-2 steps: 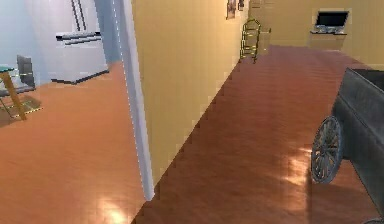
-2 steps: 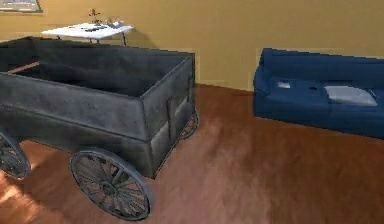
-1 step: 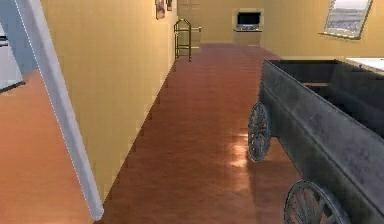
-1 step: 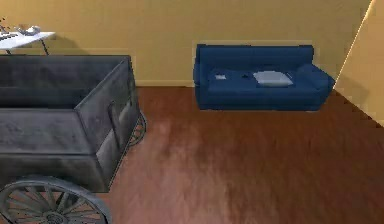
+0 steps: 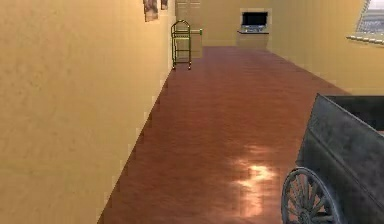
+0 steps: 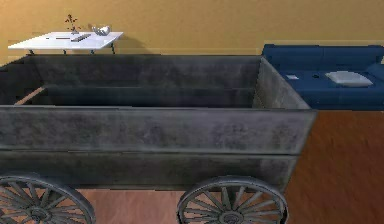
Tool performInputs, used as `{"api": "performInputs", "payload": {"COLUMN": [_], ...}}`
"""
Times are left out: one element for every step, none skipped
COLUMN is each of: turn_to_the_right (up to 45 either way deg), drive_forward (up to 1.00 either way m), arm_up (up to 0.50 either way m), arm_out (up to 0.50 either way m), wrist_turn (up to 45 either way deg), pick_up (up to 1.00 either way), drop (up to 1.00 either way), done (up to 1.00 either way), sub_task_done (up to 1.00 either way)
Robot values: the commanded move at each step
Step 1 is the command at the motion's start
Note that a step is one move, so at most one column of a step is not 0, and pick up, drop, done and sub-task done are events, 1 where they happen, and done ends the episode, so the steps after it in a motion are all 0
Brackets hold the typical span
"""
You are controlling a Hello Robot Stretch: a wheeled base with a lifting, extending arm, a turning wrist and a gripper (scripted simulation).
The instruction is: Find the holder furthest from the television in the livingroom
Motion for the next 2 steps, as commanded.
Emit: {"api": "performInputs", "payload": {"turn_to_the_right": [3.0,0.0], "drive_forward": [0.00,1.00], "arm_up": [0.00,0.00], "arm_out": [0.00,0.00], "wrist_turn": [0.0,0.0], "pick_up": [0.00,0.00], "drop": [0.00,0.00], "done": [0.00,0.00], "sub_task_done": [0.00,0.00]}}
